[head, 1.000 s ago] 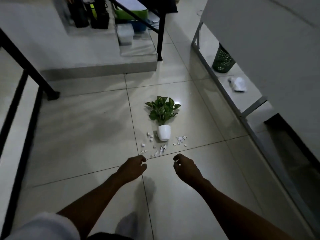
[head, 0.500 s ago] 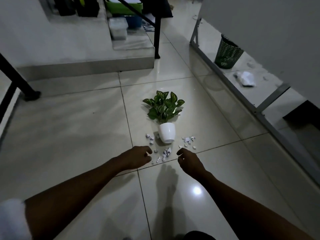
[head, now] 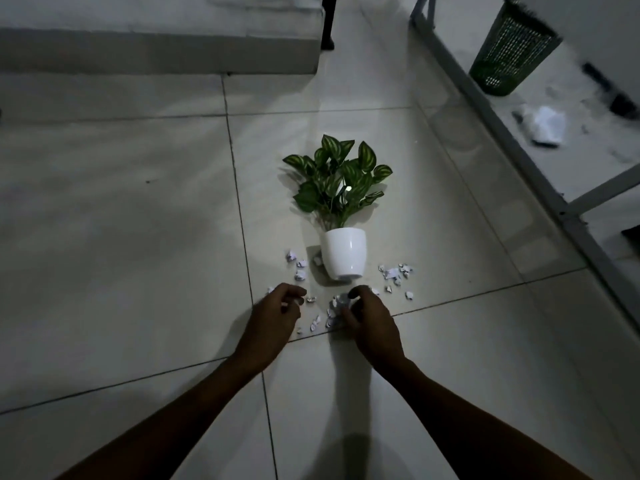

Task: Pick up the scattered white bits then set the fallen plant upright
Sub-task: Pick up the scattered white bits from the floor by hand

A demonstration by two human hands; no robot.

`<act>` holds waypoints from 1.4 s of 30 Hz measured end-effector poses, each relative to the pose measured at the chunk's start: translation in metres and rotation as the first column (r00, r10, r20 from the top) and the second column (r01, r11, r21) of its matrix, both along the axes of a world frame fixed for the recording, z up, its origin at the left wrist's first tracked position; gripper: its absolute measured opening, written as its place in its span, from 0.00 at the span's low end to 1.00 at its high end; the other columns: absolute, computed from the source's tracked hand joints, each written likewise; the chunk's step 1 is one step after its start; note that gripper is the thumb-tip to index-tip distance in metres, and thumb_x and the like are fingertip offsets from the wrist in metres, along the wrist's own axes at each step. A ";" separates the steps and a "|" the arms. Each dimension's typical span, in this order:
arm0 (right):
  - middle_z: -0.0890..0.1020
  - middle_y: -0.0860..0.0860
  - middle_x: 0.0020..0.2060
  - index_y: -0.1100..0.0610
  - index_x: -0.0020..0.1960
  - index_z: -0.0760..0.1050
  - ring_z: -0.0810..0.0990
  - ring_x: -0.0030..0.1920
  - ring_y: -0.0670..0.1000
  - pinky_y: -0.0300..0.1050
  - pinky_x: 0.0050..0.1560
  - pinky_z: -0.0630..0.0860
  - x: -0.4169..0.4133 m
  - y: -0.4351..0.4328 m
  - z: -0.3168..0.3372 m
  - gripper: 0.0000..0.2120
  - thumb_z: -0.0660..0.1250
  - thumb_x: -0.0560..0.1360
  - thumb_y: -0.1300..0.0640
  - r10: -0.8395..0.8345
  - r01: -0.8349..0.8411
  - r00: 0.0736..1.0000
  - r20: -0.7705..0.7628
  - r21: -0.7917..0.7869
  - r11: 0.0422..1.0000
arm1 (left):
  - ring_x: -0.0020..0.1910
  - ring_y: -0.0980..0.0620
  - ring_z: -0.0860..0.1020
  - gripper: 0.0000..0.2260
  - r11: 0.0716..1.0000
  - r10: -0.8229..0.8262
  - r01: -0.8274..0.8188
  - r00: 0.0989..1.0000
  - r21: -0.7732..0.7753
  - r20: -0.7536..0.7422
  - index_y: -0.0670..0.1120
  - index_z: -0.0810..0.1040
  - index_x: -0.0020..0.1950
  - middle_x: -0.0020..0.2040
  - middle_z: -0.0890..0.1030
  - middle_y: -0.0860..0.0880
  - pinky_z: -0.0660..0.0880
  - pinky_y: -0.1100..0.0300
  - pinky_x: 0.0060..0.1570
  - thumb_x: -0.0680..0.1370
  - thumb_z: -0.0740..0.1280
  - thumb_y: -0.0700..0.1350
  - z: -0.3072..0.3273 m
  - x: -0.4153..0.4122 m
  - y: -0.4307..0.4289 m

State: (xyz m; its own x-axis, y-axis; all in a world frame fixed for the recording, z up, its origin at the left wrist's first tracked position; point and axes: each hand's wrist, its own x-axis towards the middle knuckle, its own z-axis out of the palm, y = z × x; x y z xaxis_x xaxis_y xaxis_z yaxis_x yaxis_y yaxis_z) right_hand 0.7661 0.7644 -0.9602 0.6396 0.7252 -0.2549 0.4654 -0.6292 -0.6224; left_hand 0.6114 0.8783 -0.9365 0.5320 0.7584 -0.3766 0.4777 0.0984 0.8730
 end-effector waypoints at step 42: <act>0.78 0.44 0.48 0.54 0.58 0.75 0.78 0.50 0.47 0.26 0.46 0.68 0.017 -0.007 -0.029 0.08 0.64 0.79 0.60 0.067 -0.070 0.997 0.028 0.117 0.991 | 0.36 0.45 0.76 0.08 0.670 0.472 -0.277 0.875 -0.688 0.107 0.36 0.76 0.51 0.40 0.76 0.39 0.80 0.60 0.36 0.79 0.57 0.34 -0.016 0.027 -0.023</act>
State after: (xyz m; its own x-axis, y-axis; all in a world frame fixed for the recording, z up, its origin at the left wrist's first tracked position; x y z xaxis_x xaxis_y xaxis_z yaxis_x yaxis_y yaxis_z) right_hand 0.7828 0.7574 -0.9889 0.5923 0.7916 -0.1502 0.5209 -0.5185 -0.6781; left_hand 0.6380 0.8553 -0.9528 0.4049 0.5437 -0.7352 0.0443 0.7914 0.6097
